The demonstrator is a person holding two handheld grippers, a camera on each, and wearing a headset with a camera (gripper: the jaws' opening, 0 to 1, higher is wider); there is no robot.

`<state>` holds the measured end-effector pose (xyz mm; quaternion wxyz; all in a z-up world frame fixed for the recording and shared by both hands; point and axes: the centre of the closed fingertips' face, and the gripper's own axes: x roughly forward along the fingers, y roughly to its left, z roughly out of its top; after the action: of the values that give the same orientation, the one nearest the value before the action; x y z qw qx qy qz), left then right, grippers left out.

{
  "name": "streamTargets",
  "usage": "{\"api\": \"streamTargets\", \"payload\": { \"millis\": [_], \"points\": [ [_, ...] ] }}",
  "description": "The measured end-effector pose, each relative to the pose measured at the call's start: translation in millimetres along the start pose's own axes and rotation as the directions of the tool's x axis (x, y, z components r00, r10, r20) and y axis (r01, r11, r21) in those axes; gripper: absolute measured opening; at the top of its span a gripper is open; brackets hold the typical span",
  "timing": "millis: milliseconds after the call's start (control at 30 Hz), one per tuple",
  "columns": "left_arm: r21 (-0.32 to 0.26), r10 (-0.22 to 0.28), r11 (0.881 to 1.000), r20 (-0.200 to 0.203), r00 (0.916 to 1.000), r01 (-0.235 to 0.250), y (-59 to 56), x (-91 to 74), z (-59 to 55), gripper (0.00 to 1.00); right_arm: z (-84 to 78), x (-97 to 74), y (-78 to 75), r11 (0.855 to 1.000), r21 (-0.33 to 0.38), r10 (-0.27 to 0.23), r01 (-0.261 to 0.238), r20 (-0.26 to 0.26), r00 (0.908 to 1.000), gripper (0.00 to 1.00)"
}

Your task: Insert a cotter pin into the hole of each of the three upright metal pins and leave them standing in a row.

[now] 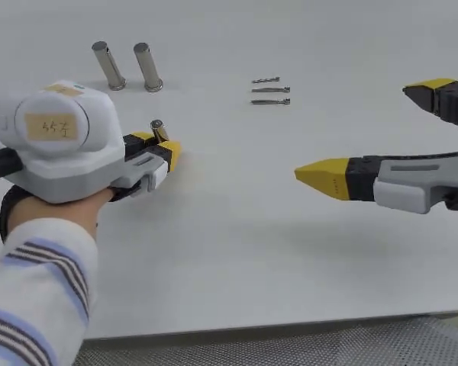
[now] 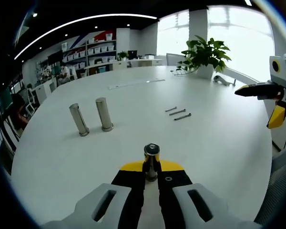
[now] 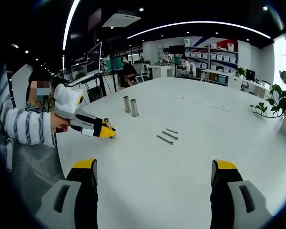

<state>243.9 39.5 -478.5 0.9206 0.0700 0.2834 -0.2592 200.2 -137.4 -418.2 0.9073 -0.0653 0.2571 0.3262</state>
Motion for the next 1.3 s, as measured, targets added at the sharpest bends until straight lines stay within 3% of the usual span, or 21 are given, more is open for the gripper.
{"api": "streamTargets", "payload": {
  "millis": [167,233,400,567,600,767,900,1100,1200,1300],
  "points": [
    [-0.004,-0.007,1.0,-0.008,0.9999,0.007,-0.6,-0.6,-0.4,0.06,0.6,0.0,2.5,1.0,-0.004,0.007,-0.007,0.0,1.0,0.98],
    [0.022,-0.011,1.0,0.001,0.9999,0.011,-0.6,-2.0,1.7,0.06,0.9,-0.1,3.2,1.0,-0.005,0.008,-0.007,0.001,1.0,0.98],
    [0.007,-0.031,1.0,-0.003,0.9995,0.031,-1.6,-3.7,1.4,0.21,1.3,-0.8,5.2,1.0,-0.006,0.011,-0.011,0.001,0.9999,0.98],
    [0.023,-0.095,0.995,0.028,0.9951,0.094,-11.5,-10.9,9.3,0.41,1.1,-1.1,5.5,1.0,-0.008,0.01,-0.01,-0.007,0.9999,0.98],
    [0.033,-0.136,0.99,0.03,0.9903,0.135,-17.6,-13.8,10.6,0.44,1.2,-1.1,5.2,1.0,-0.006,0.008,-0.008,-0.007,0.9999,0.98],
    [0.023,-0.184,0.983,0.061,0.981,0.183,-23.1,-27.9,17.7,0.48,1.2,-2.2,4.2,1.0,-0.01,0.004,-0.004,-0.012,0.9999,0.98],
    [0.012,-0.183,0.983,0.076,0.9801,0.183,-19.3,-38.1,20.4,0.57,2.1,-3.4,4.3,1.0,-0.013,0.003,-0.003,-0.007,1.0,0.98],
    [-0.037,-0.183,0.982,0.099,0.978,0.188,-15.4,-49.4,19.3,0.63,0.0,-3.8,5.2,1.0,-0.025,0.004,-0.004,-0.019,0.9998,0.98],
    [-0.031,-0.171,0.984,0.085,0.9816,0.174,-13.2,-51.3,14.2,0.68,0.1,-3.3,6.3,1.0,-0.025,0.007,-0.008,-0.021,0.9997,0.98],
    [-0.046,-0.154,0.986,0.097,0.9832,0.16,-9.7,-55.4,12.6,0.69,1.2,-2.2,8.0,0.999,-0.032,0.012,-0.013,-0.024,0.9996,0.98]
  ]
}}
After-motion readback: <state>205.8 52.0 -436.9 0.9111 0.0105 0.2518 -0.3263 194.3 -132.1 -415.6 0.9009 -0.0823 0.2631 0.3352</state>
